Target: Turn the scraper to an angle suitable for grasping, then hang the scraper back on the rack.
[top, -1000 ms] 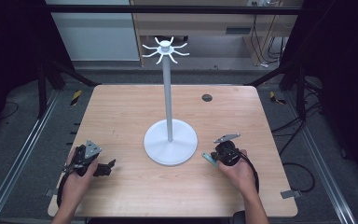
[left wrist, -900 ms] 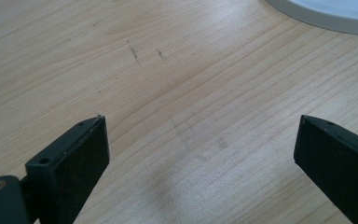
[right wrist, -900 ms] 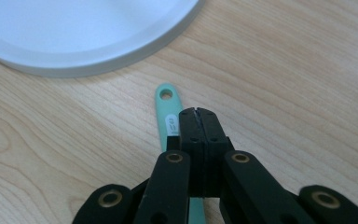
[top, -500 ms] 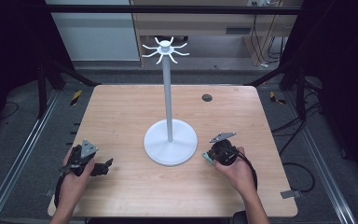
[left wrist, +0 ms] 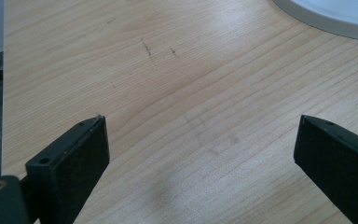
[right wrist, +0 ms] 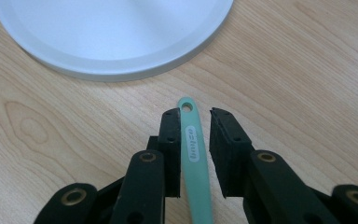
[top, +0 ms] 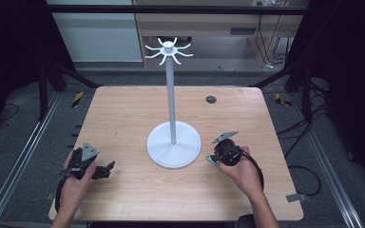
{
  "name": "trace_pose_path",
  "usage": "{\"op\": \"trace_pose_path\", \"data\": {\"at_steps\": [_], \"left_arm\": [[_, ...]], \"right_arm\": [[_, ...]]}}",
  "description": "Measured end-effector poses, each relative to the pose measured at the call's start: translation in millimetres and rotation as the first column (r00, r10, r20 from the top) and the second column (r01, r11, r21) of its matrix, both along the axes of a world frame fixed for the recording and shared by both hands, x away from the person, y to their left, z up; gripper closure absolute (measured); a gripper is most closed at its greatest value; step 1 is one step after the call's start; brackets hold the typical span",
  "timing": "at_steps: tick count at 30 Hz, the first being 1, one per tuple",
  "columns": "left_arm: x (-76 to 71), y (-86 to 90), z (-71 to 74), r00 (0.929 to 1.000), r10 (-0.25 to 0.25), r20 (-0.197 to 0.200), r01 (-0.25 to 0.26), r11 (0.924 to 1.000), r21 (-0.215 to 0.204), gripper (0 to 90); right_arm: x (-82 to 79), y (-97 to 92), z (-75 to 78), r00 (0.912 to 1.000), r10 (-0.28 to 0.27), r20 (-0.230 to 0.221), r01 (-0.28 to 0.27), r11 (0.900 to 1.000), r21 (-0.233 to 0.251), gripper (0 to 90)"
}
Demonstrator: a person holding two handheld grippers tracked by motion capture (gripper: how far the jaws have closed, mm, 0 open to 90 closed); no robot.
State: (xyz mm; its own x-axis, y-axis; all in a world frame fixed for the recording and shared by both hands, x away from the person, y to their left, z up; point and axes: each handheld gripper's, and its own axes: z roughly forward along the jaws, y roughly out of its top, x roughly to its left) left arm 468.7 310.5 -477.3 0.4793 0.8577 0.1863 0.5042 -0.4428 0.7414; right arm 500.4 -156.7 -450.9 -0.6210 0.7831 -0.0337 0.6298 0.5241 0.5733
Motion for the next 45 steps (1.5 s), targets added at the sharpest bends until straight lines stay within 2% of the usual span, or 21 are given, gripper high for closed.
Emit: {"op": "trace_pose_path", "data": {"at_steps": [6,17,21,29,37,45], "left_arm": [[-0.2,0.2,0.1,1.0000,-0.001,-0.001,0.001,1.0000,-0.001,3.0],[-0.3,1.2,0.2,1.0000,0.002,-0.001,-0.002,1.0000,-0.004,3.0],[-0.6,1.3,0.3,1.0000,0.001,-0.001,-0.001,1.0000,-0.007,3.0],[-0.6,2.3,0.9,1.0000,0.008,0.003,-0.008,0.9999,-0.012,2.9],[-1.1,2.1,0.8,1.0000,0.009,0.004,-0.009,0.9999,-0.009,2.9],[-0.6,1.9,0.6,1.0000,0.004,0.002,-0.004,0.9999,-0.010,2.9]], "right_arm": [[-0.6,1.0,3.5,0.9998,0.018,-0.011,-0.018,0.9997,-0.015,71.3],[0.1,0.3,6.7,0.9992,0.014,-0.038,-0.016,0.9991,-0.039,66.2],[1.4,1.7,6.5,0.9983,0.023,-0.053,-0.026,0.9975,-0.065,63.7],[4.7,6.1,6.7,0.9968,0.040,-0.069,-0.046,0.9956,-0.081,62.5],[11.4,7.6,4.4,0.9944,0.032,-0.101,-0.044,0.9919,-0.119,62.3],[20.1,11.6,-3.3,0.9918,0.019,-0.126,-0.036,0.9901,-0.136,61.6]]}}
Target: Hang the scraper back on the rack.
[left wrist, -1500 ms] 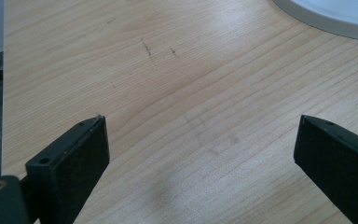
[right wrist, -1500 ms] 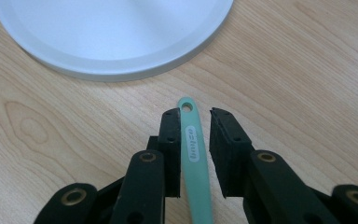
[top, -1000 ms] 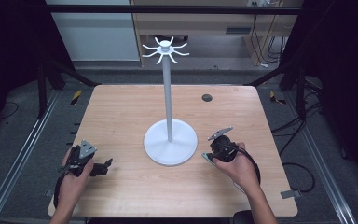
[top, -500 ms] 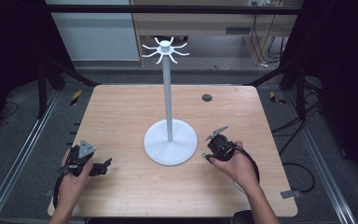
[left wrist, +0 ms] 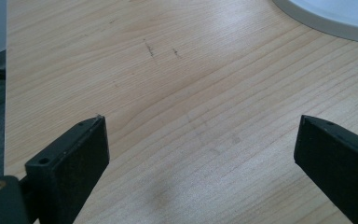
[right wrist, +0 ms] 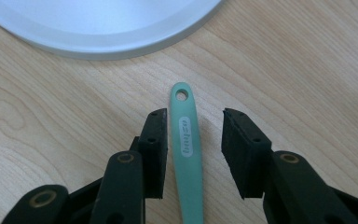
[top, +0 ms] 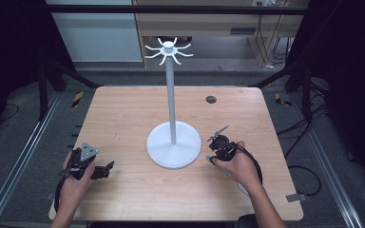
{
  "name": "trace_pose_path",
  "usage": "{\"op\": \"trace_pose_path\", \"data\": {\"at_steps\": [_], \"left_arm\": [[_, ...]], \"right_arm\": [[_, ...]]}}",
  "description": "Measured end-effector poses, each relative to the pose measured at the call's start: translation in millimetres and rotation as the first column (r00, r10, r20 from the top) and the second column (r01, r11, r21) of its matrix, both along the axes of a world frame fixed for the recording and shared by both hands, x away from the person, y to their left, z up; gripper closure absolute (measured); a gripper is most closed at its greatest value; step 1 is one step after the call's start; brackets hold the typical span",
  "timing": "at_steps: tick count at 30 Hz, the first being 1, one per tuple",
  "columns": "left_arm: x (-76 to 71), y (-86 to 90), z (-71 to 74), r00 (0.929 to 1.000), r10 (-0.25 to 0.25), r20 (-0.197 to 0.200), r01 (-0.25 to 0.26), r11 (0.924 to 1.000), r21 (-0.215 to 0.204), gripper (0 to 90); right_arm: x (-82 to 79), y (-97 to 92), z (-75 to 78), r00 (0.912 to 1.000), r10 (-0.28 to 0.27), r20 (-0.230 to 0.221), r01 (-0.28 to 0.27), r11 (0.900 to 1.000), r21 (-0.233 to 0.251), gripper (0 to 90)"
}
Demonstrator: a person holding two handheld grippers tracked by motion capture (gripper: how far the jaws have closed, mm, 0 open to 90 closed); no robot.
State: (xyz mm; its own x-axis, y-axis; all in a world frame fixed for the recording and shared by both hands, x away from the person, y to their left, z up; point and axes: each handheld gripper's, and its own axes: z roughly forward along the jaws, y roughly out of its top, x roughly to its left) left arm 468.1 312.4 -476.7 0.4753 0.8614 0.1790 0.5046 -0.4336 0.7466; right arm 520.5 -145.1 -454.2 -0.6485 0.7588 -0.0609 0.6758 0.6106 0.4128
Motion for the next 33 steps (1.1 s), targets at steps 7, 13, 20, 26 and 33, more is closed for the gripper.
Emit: {"op": "trace_pose_path", "data": {"at_steps": [7,13,20,26,33], "left_arm": [[0.2,-0.1,0.0,1.0000,-0.002,0.000,0.002,1.0000,0.000,2.9],[0.1,-0.4,-0.1,1.0000,-0.003,0.000,0.003,1.0000,0.000,2.9],[0.1,-0.7,-0.1,1.0000,-0.006,-0.003,0.006,1.0000,0.001,2.9],[0.0,-0.5,-0.1,1.0000,-0.006,-0.003,0.006,1.0000,0.001,2.9],[0.1,-1.2,-0.2,1.0000,-0.008,-0.003,0.008,1.0000,0.003,2.9]], "right_arm": [[5.8,4.2,-5.7,0.9996,0.001,-0.030,-0.002,0.9996,-0.028,61.4],[7.2,6.2,-9.0,0.9988,0.001,-0.048,-0.003,0.9991,-0.042,63.0],[8.2,9.9,-10.8,0.9978,0.001,-0.066,-0.004,0.9990,-0.045,64.6],[9.8,9.9,-13.0,0.9971,0.011,-0.075,-0.015,0.9986,-0.050,66.4],[10.4,10.6,-13.7,0.9958,0.001,-0.091,-0.005,0.9988,-0.050,71.4]]}}
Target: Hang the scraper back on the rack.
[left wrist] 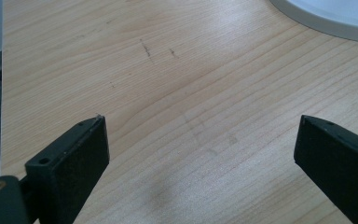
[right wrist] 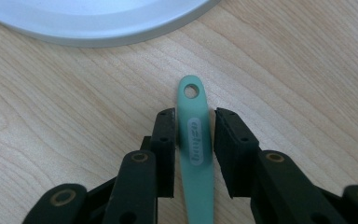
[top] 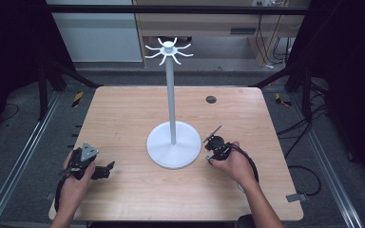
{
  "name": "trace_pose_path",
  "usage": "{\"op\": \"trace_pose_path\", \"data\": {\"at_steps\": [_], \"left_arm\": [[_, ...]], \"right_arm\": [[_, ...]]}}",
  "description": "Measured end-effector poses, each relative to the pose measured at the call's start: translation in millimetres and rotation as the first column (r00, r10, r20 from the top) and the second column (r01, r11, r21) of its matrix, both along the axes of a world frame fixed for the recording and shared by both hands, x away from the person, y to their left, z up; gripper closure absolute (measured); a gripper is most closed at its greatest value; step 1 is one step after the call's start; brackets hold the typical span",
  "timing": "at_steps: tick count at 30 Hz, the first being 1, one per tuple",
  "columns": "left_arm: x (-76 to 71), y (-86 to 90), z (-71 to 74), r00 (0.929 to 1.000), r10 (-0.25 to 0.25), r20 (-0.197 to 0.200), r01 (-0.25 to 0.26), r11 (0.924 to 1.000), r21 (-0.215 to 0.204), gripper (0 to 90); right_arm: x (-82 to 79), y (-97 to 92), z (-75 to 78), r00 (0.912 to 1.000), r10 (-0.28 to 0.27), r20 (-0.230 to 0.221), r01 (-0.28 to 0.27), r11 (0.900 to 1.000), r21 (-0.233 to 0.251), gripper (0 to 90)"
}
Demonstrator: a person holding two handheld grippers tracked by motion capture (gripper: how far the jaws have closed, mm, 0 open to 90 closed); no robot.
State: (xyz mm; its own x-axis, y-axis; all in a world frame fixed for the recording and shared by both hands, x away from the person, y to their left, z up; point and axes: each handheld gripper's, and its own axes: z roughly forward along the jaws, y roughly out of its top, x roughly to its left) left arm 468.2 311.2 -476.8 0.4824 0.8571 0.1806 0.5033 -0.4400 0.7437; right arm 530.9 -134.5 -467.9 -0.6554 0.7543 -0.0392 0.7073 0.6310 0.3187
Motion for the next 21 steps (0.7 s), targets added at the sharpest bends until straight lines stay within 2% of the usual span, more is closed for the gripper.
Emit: {"op": "trace_pose_path", "data": {"at_steps": [9,11,14,17,21], "left_arm": [[0.2,-0.1,-0.1,1.0000,-0.001,-0.001,0.001,1.0000,0.000,2.9],[0.2,0.1,-0.1,1.0000,-0.001,-0.001,0.001,1.0000,0.000,2.9],[0.1,0.6,0.0,1.0000,0.000,-0.001,0.000,1.0000,0.000,2.9],[0.4,0.1,-0.2,1.0000,0.000,0.000,0.000,1.0000,0.000,2.9],[0.2,-1.1,-0.3,1.0000,-0.004,-0.001,0.004,1.0000,0.003,2.9]], "right_arm": [[0.7,-1.0,-0.9,0.9999,0.012,0.000,-0.012,0.9999,0.001,73.5],[-0.1,-1.0,-0.3,0.9997,0.012,0.020,-0.012,0.9999,-0.005,74.2],[-2.8,-2.4,5.0,0.9989,-0.001,0.047,0.001,0.9999,0.011,74.3],[-8.2,-6.4,15.2,0.9950,-0.007,0.100,0.003,0.9991,0.041,74.3],[-15.6,-15.0,29.5,0.9857,-0.033,0.165,0.016,0.9944,0.105,74.4]]}}
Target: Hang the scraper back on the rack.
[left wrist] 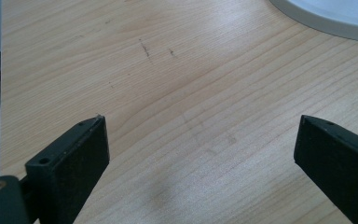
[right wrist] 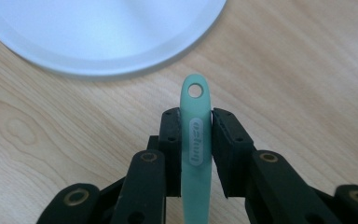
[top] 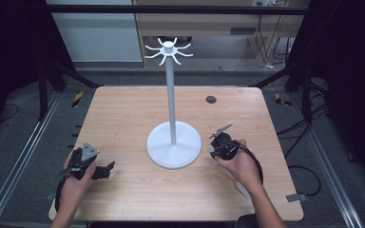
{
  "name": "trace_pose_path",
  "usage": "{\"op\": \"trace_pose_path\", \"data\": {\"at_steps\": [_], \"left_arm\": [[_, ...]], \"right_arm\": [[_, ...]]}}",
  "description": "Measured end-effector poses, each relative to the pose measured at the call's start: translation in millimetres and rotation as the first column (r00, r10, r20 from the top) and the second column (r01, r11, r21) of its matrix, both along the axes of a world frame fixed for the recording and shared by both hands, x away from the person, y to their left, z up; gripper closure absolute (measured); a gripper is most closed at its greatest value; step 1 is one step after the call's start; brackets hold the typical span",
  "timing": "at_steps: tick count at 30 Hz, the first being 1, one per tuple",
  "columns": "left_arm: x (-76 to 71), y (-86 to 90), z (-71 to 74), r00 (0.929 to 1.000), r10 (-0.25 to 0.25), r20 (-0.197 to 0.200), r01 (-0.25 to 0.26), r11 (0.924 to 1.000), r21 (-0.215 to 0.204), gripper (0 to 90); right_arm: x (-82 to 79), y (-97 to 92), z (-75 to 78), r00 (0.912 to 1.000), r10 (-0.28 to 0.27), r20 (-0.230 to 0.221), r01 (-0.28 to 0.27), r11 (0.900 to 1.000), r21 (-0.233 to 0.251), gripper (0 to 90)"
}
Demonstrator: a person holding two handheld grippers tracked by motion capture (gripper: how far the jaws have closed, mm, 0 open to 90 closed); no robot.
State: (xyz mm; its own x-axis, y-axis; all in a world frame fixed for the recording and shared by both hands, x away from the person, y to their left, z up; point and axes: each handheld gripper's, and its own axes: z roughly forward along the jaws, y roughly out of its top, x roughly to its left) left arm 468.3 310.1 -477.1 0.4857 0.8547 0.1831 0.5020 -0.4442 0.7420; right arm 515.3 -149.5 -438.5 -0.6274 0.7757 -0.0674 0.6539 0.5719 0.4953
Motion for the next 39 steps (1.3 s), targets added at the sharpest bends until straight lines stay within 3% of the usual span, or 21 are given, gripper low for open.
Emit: {"op": "trace_pose_path", "data": {"at_steps": [4,7,10,19,28,39], "left_arm": [[0.5,0.8,-0.2,1.0000,0.004,-0.001,-0.004,1.0000,0.000,2.9],[0.3,0.5,-0.2,1.0000,0.004,-0.001,-0.004,1.0000,0.001,2.9],[-0.1,-0.2,-0.2,1.0000,0.001,0.000,-0.001,1.0000,0.002,2.9],[-0.2,0.4,0.0,1.0000,0.003,-0.001,-0.003,1.0000,0.002,2.9],[0.0,0.7,0.0,1.0000,0.005,-0.001,-0.005,1.0000,0.000,2.9],[-0.1,1.1,0.2,1.0000,0.005,0.001,-0.005,1.0000,0.000,2.9]], "right_arm": [[-6.4,-10.9,13.2,0.9979,-0.031,0.057,0.026,0.9959,0.087,74.4],[-9.4,-18.8,24.6,0.9935,-0.059,0.098,0.041,0.9834,0.177,74.4],[-11.5,-22.0,34.0,0.9891,-0.068,0.131,0.039,0.9760,0.214,74.4],[-20.5,-23.8,62.9,0.9730,-0.060,0.223,0.005,0.9707,0.240,74.7],[-22.2,-23.6,77.9,0.9645,-0.070,0.255,0.001,0.9659,0.259,74.7],[-23.0,-11.4,104.8,0.9424,-0.053,0.330,-0.044,0.9596,0.278,74.7]]}}
